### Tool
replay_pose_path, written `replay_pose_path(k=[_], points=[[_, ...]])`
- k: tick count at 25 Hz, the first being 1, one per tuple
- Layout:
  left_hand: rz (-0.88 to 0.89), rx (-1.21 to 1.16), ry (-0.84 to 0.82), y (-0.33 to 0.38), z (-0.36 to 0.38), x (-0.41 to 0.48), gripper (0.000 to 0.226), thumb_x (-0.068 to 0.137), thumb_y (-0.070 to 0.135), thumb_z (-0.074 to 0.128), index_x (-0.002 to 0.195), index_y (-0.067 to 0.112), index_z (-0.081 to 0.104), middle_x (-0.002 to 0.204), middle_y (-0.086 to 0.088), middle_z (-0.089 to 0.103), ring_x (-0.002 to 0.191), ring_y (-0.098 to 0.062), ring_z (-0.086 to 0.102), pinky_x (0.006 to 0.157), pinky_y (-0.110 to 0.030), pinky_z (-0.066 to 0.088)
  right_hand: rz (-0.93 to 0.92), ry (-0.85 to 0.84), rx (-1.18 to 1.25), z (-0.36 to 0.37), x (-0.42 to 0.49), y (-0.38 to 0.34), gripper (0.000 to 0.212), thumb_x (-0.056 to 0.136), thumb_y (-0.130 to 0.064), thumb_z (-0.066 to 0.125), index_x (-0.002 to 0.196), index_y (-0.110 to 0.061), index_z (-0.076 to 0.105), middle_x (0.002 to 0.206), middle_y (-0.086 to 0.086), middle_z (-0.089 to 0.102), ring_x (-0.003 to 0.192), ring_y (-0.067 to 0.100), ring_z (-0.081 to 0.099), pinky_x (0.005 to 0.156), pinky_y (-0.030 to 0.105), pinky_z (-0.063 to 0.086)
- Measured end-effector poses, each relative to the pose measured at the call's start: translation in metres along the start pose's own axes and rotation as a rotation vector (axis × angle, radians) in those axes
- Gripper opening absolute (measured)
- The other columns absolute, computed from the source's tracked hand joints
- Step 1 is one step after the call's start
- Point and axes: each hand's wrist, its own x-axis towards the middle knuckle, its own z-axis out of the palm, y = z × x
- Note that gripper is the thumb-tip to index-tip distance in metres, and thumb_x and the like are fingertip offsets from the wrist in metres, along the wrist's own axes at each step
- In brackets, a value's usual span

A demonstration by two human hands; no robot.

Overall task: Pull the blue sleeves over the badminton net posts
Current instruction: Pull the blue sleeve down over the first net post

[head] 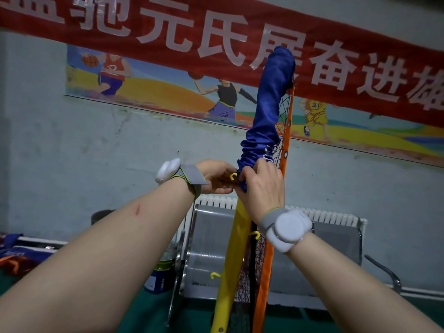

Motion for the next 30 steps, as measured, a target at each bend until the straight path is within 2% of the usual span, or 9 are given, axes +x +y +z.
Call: replay_pose_path(k=[3, 9, 11, 13, 16, 19, 24, 27, 30], points=[[-0.065, -0.057, -0.033, 0.000, -0.001, 0.001, 0.026, 0.088, 0.015, 0.055, 0.063, 0.008, 0.054, 0.044, -0.002, 0.062, 0.066, -0.013, 0.058, 0.074, -0.025, 0.050, 0.003, 0.039, -0.007, 0.003, 0.003, -0.001, 0.013, 0.059, -0.012, 0.074, 0.061, -0.010, 0.061, 0.065, 0.008, 0.049, 0.061, 0.028, 0.050, 0.054, 0.030, 0.037], [-0.080, -0.026, -0.012, 0.004, -0.003, 0.001, 0.029, 0.089, 0.013, 0.051, 0.061, 0.008, 0.051, 0.039, -0.001, 0.058, 0.063, -0.012, 0.056, 0.084, -0.029, 0.045, 0.068, 0.083, 0.138, 0.006, 0.003, 0.000, 0.012, 0.065, -0.015, 0.074, 0.059, -0.011, 0.065, 0.065, 0.007, 0.048, 0.064, 0.028, 0.049, 0.060, 0.029, 0.028], [-0.083, -0.023, -0.006, 0.006, -0.005, 0.000, 0.028, 0.089, 0.012, 0.052, 0.061, 0.008, 0.052, 0.043, -0.001, 0.059, 0.064, -0.012, 0.056, 0.086, -0.028, 0.042, 0.097, 0.093, 0.196, 0.005, 0.003, -0.001, 0.011, 0.069, -0.015, 0.073, 0.062, -0.010, 0.066, 0.067, 0.007, 0.047, 0.068, 0.028, 0.050, 0.063, 0.030, 0.027], [-0.085, -0.036, -0.009, 0.007, -0.007, 0.001, 0.024, 0.089, 0.011, 0.052, 0.065, 0.007, 0.054, 0.057, -0.002, 0.060, 0.066, -0.012, 0.056, 0.087, -0.028, 0.042, 0.132, 0.062, 0.232, 0.004, 0.004, -0.002, 0.010, 0.076, -0.016, 0.069, 0.069, -0.008, 0.069, 0.072, 0.005, 0.045, 0.077, 0.028, 0.050, 0.068, 0.031, 0.025], [-0.080, -0.053, -0.033, 0.006, -0.007, 0.003, 0.022, 0.091, 0.012, 0.051, 0.069, 0.008, 0.055, 0.070, -0.002, 0.057, 0.069, -0.011, 0.055, 0.083, -0.027, 0.042, 0.205, -0.010, 0.280, 0.001, 0.007, -0.003, 0.015, 0.085, -0.021, 0.061, 0.083, -0.009, 0.070, 0.081, 0.001, 0.040, 0.089, 0.022, 0.044, 0.074, 0.026, 0.021], [-0.083, -0.080, -0.054, 0.005, -0.007, 0.003, 0.023, 0.091, 0.013, 0.050, 0.069, 0.008, 0.054, 0.069, -0.002, 0.058, 0.070, -0.011, 0.055, 0.088, -0.028, 0.040, 0.270, -0.008, 0.349, 0.001, 0.007, -0.005, 0.016, 0.086, -0.022, 0.060, 0.085, -0.010, 0.071, 0.082, 0.000, 0.039, 0.089, 0.018, 0.040, 0.073, 0.024, 0.016], [-0.088, -0.086, -0.085, 0.005, -0.011, 0.005, 0.029, 0.093, 0.014, 0.048, 0.066, 0.009, 0.054, 0.049, 0.000, 0.061, 0.071, -0.011, 0.057, 0.088, -0.028, 0.038, 0.311, -0.046, 0.400, -0.002, 0.010, -0.005, 0.014, 0.085, -0.026, 0.062, 0.087, -0.016, 0.072, 0.085, -0.003, 0.039, 0.091, 0.013, 0.031, 0.073, 0.023, 0.013], [-0.083, -0.087, -0.079, 0.005, -0.012, 0.002, 0.029, 0.095, 0.015, 0.044, 0.068, 0.009, 0.053, 0.068, -0.001, 0.058, 0.072, -0.011, 0.056, 0.091, -0.029, 0.036, 0.361, -0.071, 0.435, -0.004, 0.011, -0.011, 0.014, 0.086, -0.026, 0.062, 0.091, -0.016, 0.071, 0.087, -0.004, 0.038, 0.097, 0.015, 0.033, 0.074, 0.023, 0.014], [-0.079, -0.061, -0.076, 0.008, -0.014, 0.000, 0.027, 0.095, 0.015, 0.045, 0.069, 0.009, 0.054, 0.073, -0.001, 0.055, 0.073, -0.011, 0.054, 0.089, -0.028, 0.035, 0.359, -0.079, 0.436, -0.006, 0.010, -0.010, 0.014, 0.086, -0.027, 0.062, 0.092, -0.018, 0.072, 0.087, -0.004, 0.038, 0.097, 0.017, 0.033, 0.074, 0.023, 0.013]])
